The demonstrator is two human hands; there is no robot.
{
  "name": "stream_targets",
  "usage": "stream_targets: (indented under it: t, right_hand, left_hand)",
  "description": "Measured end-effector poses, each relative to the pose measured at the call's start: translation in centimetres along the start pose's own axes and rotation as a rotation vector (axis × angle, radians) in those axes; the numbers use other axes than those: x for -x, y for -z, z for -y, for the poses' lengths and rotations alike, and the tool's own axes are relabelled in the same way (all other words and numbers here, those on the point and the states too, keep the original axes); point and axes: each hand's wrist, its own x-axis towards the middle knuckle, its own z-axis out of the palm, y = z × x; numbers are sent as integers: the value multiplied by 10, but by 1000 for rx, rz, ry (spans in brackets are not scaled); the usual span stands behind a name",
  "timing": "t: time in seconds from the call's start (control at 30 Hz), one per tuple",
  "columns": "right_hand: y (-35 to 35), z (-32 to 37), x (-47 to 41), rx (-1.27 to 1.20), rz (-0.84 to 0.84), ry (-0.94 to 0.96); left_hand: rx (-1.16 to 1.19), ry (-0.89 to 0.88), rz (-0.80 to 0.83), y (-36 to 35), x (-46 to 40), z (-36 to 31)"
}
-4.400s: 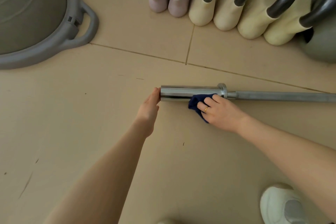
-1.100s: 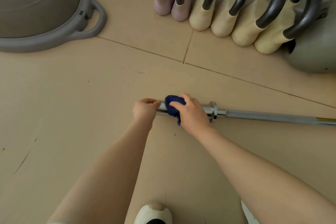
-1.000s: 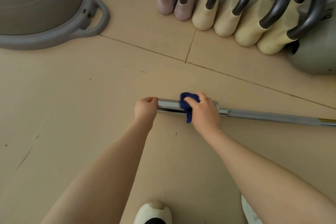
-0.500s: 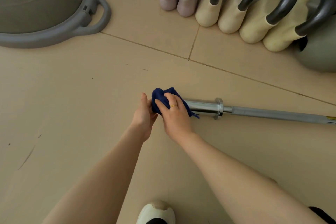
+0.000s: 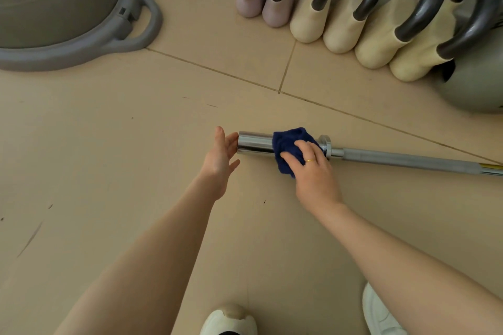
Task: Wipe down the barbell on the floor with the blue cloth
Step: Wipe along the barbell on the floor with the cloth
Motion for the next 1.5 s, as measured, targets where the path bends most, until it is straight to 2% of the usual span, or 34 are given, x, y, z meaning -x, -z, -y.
stream_targets:
  t: [0.13,0.23,0.33,0.43,0.57,0.6,0.7,0.73,0.83,0.9,0.97,1.07,1.23,1.3,1.4,1.5]
  right_hand:
    - [6,34,-31,-143,-26,-245]
    - [11,51,-55,-148,27,-336]
    - [15,75,-77,-161,100,-319]
    - [14,94,-88,-203,117,-218]
    - [11,56,-90,-307,124,-18]
    - [10,42,-89,-321,101,-29]
    - [7,18,-82,-331,-30,-279]
    - [5,23,-77,-310,-58,-283]
    - [-11,50,-55,-236,-77,46]
    - [-13,51,-47,-244,64,162]
    - [-6,34,-49,-230,111,196]
    - [1,6,-43,-99,7,238]
    - [-6,11,-31,19,-128,-49]
    - [-7,32,-34,62,-83,18]
    - [-10,36,-35,97,-43,292]
    - [-7,5,-33,136,-94,332]
  left_hand:
    - [-39,8,22,2,-2,-3]
    - [-38,14,41,4,-4,-3]
    - [-14,17,67,5,-8,0]
    - [12,27,103,7,-12,1]
    - [-5,22,124,9,-12,1]
    - [-4,20,116,8,-12,0]
    - [-34,21,63,6,-15,-3]
    - [-49,21,47,5,-16,-4]
    - [-104,11,44,4,-21,-7]
    - [-119,20,67,5,-22,-10]
    - [-111,26,55,5,-22,-13]
    - [-27,22,-6,-1,-16,-13]
    - [-98,-3,-90,-18,-7,-6]
    - [-87,18,-91,-24,-5,-7]
    - [-158,-26,-71,-31,-3,-10]
    - [-303,-137,-122,-32,1,-10]
